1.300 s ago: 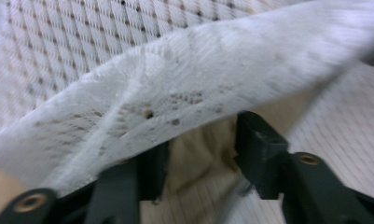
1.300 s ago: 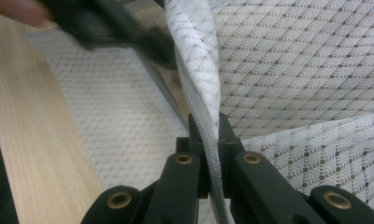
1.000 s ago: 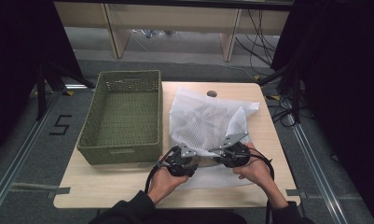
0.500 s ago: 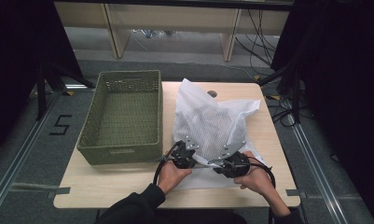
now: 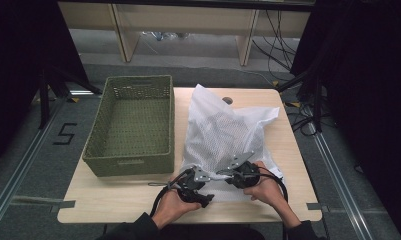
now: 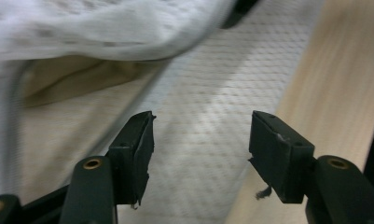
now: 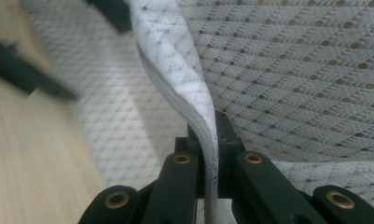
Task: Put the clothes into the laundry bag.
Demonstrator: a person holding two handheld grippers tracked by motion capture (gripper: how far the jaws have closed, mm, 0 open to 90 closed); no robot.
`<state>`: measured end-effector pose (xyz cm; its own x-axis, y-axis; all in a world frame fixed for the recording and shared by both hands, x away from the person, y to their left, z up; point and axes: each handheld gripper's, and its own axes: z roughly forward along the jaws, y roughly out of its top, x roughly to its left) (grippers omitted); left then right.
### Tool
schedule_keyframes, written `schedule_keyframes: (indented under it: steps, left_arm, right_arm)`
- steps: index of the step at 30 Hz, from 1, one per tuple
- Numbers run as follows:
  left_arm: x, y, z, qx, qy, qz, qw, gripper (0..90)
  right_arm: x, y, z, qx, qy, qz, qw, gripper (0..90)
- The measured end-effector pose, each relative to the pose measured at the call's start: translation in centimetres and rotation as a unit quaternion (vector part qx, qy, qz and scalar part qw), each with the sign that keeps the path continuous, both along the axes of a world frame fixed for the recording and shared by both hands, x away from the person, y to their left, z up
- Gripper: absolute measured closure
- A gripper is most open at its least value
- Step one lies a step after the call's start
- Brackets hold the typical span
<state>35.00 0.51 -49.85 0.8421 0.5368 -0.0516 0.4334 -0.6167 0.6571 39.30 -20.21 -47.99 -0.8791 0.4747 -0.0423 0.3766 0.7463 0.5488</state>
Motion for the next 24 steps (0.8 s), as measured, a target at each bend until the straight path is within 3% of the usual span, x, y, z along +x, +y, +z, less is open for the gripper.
schedule_keyframes:
  steps: [1,2,3,4,6,7,9,10,11,12,13,16,17,20,22,24]
  left_arm:
    - [-0.1,-0.2,-0.2,-0.004,0.004,0.004,1.0,38.7]
    - [-0.1,-0.3,-0.2,0.01,0.005,-0.007,0.9999,39.5]
    - [-0.1,-0.3,-0.2,0.01,0.005,-0.007,0.9999,42.6]
    - [-0.1,-0.3,-0.4,0.025,-0.008,-0.015,0.9995,48.6]
    - [-0.2,-0.4,-0.4,0.02,-0.013,-0.01,0.9997,64.4]
    - [0.0,-0.4,-0.3,0.024,-0.012,-0.02,0.9994,72.6]
    - [0.3,-0.3,-0.4,0.023,-0.011,-0.01,0.9996,76.6]
    - [0.4,-0.2,-0.4,0.015,-0.006,-0.008,0.9998,85.9]
    - [0.6,-0.1,-0.5,0.014,-0.007,-0.006,0.9999,88.7]
    - [0.5,-0.2,-0.5,0.013,-0.005,-0.008,0.9999,89.2]
    - [0.5,-0.2,-0.4,0.015,-0.007,-0.022,0.9996,89.4]
    - [0.3,-0.3,-0.5,0.006,-0.001,-0.022,0.9997,89.6]
    - [0.3,-0.1,-0.4,0.018,0.005,-0.038,0.9991,89.7]
    - [0.5,0.0,-0.4,0.012,0.01,-0.039,0.9991,89.7]
    - [0.4,0.2,-0.6,0.002,0.018,-0.031,0.9993,89.7]
    - [0.3,0.1,-0.4,0.019,0.005,-0.045,0.9988,89.7]
  right_arm:
    - [0.2,0.0,-0.1,0.003,0.0,0.0,1.0,89.3]
    - [0.3,0.1,-0.2,0.004,0.001,-0.003,1.0,89.3]
    - [0.3,0.1,-0.2,0.004,0.001,-0.003,1.0,89.3]
    - [0.6,0.1,-0.4,0.006,-0.002,-0.013,0.9999,89.2]
    - [0.9,0.2,-0.6,0.007,-0.001,-0.018,0.9998,89.3]
    - [1.1,0.2,-0.7,0.009,-0.002,-0.014,0.9999,89.3]
    - [1.3,0.2,-0.7,0.006,-0.002,-0.017,0.9998,89.2]
    - [1.4,0.3,-0.8,0.013,0.0,-0.03,0.9995,89.3]
    - [1.7,0.3,-0.8,0.012,-0.003,-0.025,0.9996,89.3]
    - [1.8,0.3,-0.8,0.009,-0.012,-0.026,0.9995,89.3]
    - [1.9,0.3,-0.8,0.007,-0.004,-0.029,0.9996,89.3]
    - [2.4,0.5,-1.0,0.008,-0.015,-0.027,0.9995,89.5]
    - [2.6,0.6,-1.0,0.009,-0.011,-0.036,0.9992,89.6]
    - [3.0,0.7,-1.1,0.011,-0.008,-0.043,0.999,89.9]
    - [3.4,0.9,-1.3,0.004,-0.013,-0.051,0.9986,90.0]
    - [4.4,0.8,-1.6,0.002,-0.037,-0.065,0.9972,90.0]
